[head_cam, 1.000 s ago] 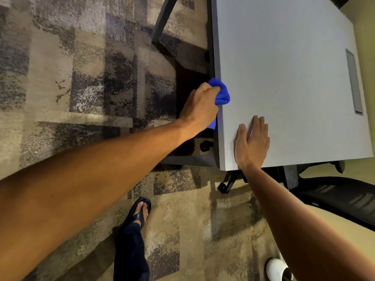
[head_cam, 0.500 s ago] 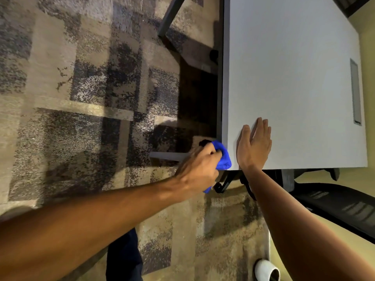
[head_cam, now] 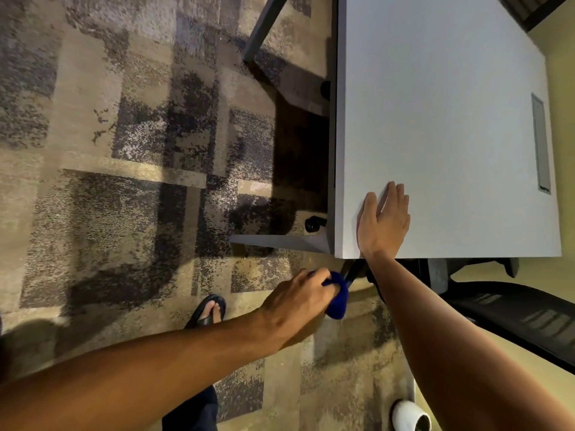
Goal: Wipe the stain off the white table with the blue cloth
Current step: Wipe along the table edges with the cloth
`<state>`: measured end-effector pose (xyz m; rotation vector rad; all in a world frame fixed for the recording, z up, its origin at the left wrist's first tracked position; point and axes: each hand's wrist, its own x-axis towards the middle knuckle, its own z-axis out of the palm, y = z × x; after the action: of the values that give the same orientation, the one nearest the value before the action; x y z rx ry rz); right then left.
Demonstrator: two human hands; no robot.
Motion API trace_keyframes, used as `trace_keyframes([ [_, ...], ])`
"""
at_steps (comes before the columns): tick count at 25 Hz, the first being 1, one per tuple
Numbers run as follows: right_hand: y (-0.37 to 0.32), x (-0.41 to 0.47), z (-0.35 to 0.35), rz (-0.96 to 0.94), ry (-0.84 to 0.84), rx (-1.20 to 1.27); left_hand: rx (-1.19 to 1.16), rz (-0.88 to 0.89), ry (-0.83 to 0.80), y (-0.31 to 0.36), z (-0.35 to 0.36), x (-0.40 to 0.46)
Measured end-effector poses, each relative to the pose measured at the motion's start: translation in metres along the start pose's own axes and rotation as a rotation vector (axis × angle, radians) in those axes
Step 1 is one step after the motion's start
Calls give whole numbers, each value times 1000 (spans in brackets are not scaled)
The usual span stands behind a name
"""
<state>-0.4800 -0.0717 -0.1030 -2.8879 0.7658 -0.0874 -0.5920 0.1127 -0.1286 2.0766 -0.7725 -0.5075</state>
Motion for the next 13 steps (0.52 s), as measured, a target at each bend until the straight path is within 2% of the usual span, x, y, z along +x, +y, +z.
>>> trace_keyframes([
  [6, -5, -2, -7, 1, -41, -37, -273, -168, 156, -14, -44, -48],
  [13, -11, -1, -14, -9, -149, -110, -331, -329, 331, -9, -88, -64],
])
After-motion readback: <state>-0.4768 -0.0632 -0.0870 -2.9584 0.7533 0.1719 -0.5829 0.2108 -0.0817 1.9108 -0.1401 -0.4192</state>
